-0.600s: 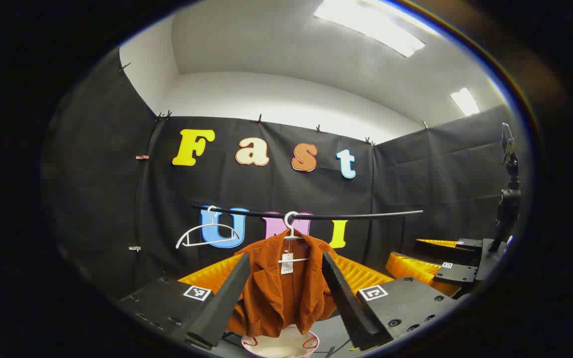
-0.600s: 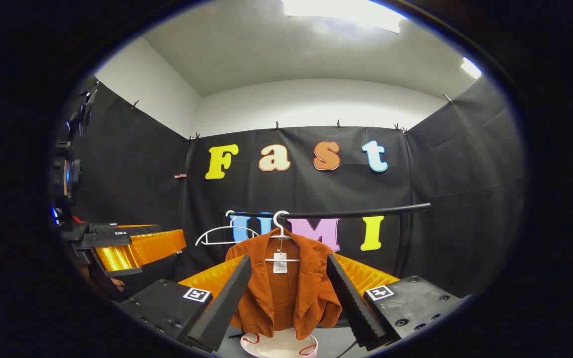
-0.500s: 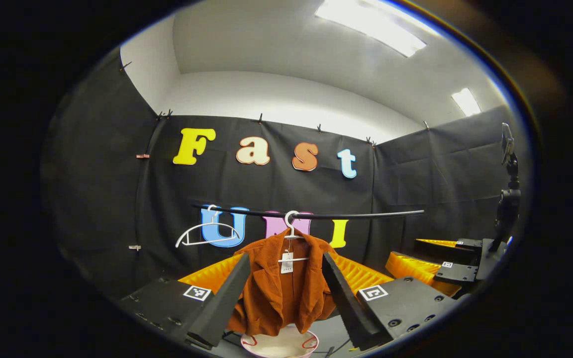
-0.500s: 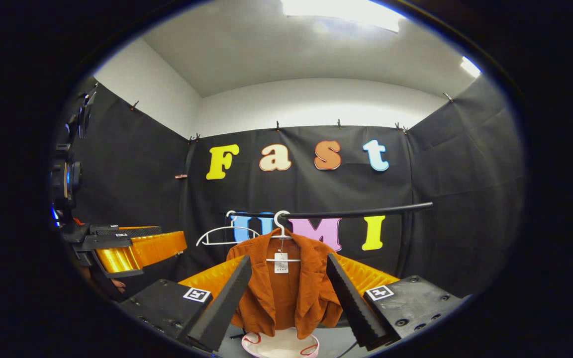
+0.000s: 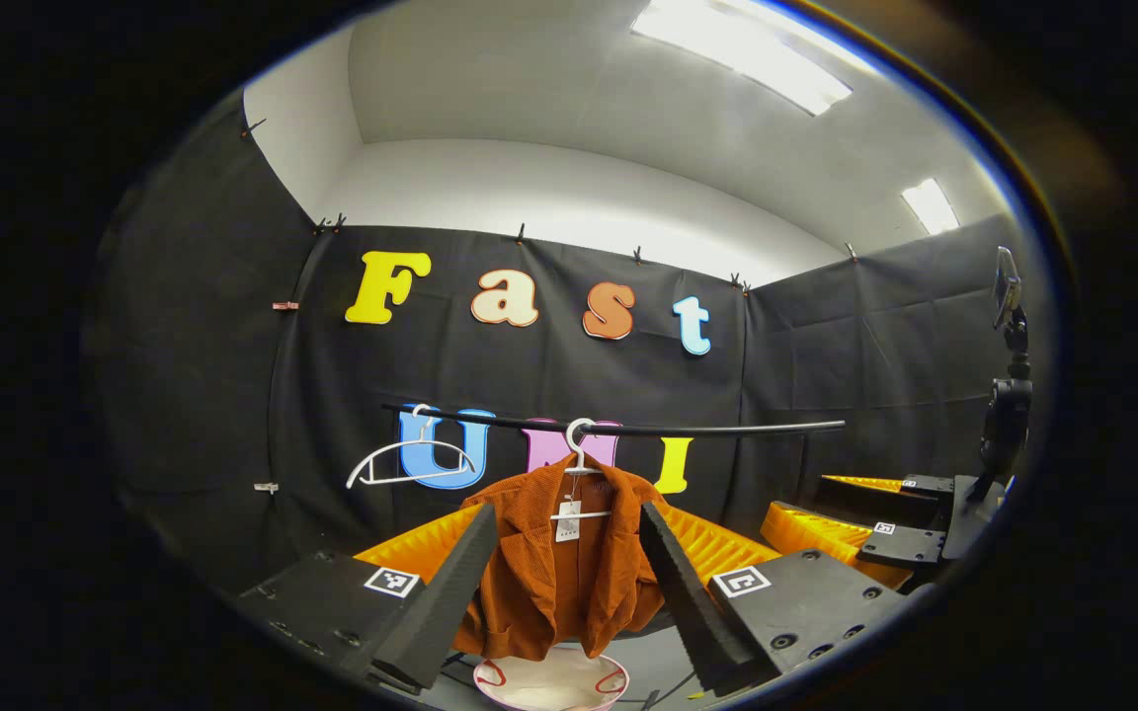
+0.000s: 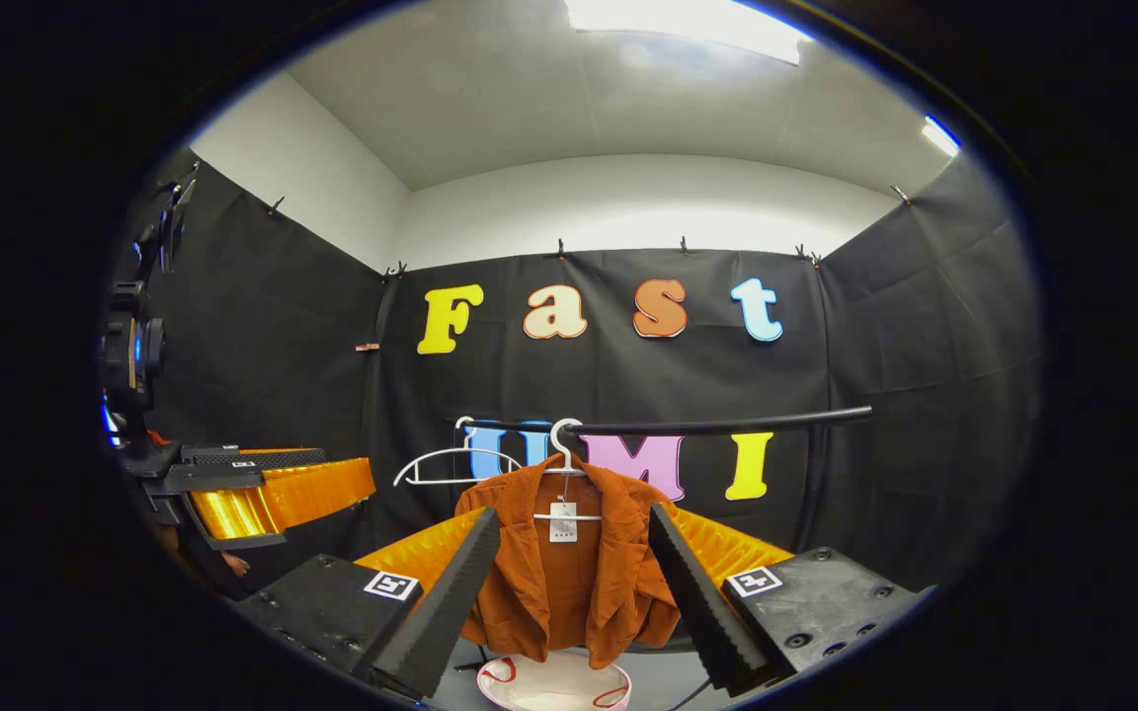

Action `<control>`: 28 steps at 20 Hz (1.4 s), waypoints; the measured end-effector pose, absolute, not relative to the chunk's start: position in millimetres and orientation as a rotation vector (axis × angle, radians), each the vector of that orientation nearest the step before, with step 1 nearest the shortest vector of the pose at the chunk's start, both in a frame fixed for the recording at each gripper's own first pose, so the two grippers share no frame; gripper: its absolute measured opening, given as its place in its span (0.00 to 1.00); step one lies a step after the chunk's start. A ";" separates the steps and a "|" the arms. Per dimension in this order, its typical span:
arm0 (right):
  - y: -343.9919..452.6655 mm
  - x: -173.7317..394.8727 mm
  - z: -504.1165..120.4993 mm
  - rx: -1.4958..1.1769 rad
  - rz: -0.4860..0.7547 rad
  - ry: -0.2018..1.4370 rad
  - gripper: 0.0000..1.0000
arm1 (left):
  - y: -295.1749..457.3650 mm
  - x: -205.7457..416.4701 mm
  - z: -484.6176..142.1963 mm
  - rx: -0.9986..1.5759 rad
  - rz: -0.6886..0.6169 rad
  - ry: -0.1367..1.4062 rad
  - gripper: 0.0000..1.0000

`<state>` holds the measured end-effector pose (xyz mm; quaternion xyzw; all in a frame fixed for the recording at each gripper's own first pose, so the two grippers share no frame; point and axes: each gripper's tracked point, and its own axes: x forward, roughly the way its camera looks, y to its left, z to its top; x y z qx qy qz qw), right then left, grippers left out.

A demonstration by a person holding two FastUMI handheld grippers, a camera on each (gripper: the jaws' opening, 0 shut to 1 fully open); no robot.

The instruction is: Grasp the clothes on the hanger with both hands and then place them into the laundry hamper below.

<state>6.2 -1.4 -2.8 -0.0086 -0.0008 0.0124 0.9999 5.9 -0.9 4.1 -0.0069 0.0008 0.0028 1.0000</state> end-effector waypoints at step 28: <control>16.6 3.6 -1.9 -0.053 -0.088 -0.023 0.97 | 13.7 12.9 -2.9 -0.039 -0.121 -0.011 0.93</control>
